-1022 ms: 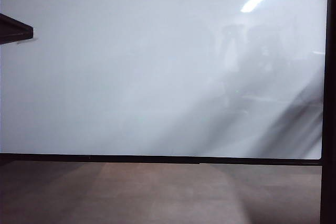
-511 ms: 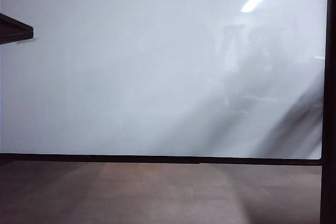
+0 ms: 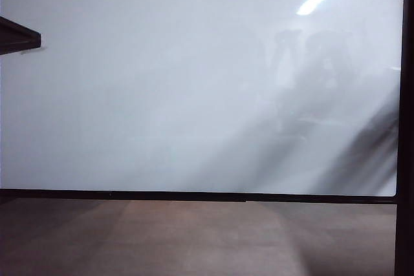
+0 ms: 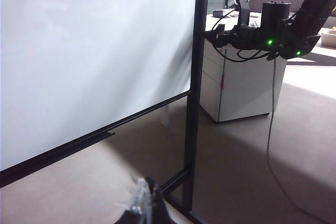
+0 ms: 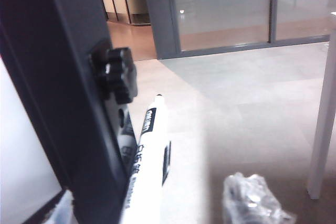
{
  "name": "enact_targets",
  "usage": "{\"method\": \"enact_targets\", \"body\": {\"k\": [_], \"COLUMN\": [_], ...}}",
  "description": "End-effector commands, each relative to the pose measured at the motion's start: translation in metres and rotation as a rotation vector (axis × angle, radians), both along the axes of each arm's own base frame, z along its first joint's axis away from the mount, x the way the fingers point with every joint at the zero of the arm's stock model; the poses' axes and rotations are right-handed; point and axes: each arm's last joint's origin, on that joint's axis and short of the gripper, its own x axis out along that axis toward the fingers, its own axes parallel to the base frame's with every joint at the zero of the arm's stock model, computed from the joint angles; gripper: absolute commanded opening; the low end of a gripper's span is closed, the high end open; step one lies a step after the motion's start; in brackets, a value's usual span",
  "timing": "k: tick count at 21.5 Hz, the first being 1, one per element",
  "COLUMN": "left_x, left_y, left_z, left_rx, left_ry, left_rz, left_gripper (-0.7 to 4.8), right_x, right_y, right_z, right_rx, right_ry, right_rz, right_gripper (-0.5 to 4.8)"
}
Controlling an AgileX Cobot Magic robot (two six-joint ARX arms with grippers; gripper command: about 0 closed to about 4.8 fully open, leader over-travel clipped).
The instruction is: Reach to the right to find the marker pen, pick it up, and write the number 9 on the whiteboard.
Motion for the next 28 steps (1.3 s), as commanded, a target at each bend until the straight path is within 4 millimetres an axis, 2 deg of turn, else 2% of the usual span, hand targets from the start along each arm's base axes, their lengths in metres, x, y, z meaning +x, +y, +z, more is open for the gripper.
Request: {"method": "enact_targets", "body": {"k": [1, 5, 7, 8, 9, 10, 11, 13, 16, 18, 20, 23, 26, 28], "left_x": [0.0, 0.0, 0.0, 0.0, 0.0, 0.0, 0.0, 0.0, 0.0, 0.0, 0.0, 0.0, 0.001, 0.004], "left_y": [0.0, 0.0, 0.0, 0.0, 0.0, 0.0, 0.0, 0.0, 0.0, 0.0, 0.0, 0.0, 0.001, 0.005], "left_z": [0.001, 0.001, 0.001, 0.001, 0.001, 0.001, 0.001, 0.001, 0.001, 0.001, 0.001, 0.001, 0.001, 0.001], "left_rx": [-0.009, -0.009, -0.01, -0.009, -0.009, -0.009, -0.009, -0.009, -0.01, -0.009, -0.009, -0.009, -0.009, -0.009], "left_ry": [-0.008, -0.008, -0.008, -0.008, -0.008, -0.008, -0.008, -0.008, -0.008, -0.008, -0.008, -0.008, -0.008, -0.008], "left_rz": [-0.007, -0.007, -0.007, -0.007, -0.007, -0.007, -0.007, -0.007, -0.007, -0.007, -0.007, -0.007, 0.009, 0.057], "left_gripper": [-0.05, -0.05, -0.05, -0.05, -0.05, -0.05, -0.05, -0.05, -0.05, -0.05, -0.05, -0.05, -0.05, -0.05], "right_x": [0.001, 0.001, 0.001, 0.001, 0.001, 0.001, 0.001, 0.001, 0.001, -0.002, -0.012, -0.027, -0.056, -0.086], "right_y": [0.0, 0.0, 0.0, 0.0, 0.0, 0.0, -0.001, -0.001, -0.002, -0.01, -0.024, -0.032, -0.027, -0.016], "right_z": [0.004, 0.004, 0.003, 0.003, 0.003, 0.003, 0.003, 0.004, 0.004, 0.011, 0.038, 0.082, 0.148, 0.194], "right_rx": [-0.008, -0.008, -0.007, -0.007, -0.006, -0.006, -0.007, -0.007, -0.008, -0.011, 0.008, 0.0, 0.0, -0.007], "right_ry": [-0.019, -0.018, -0.016, -0.015, -0.011, -0.012, -0.013, -0.014, -0.018, -0.068, -0.154, -0.217, -0.225, -0.272], "right_rz": [-0.002, -0.002, -0.002, -0.002, -0.002, -0.002, -0.003, -0.004, -0.009, -0.066, -0.105, -0.131, -0.195, -0.256], "right_gripper": [2.61, 2.47, 1.97, 1.97, 1.57, 0.57, 0.21, 0.01, -0.02, -0.02, -0.03, -0.03, -0.03, -0.03]}}
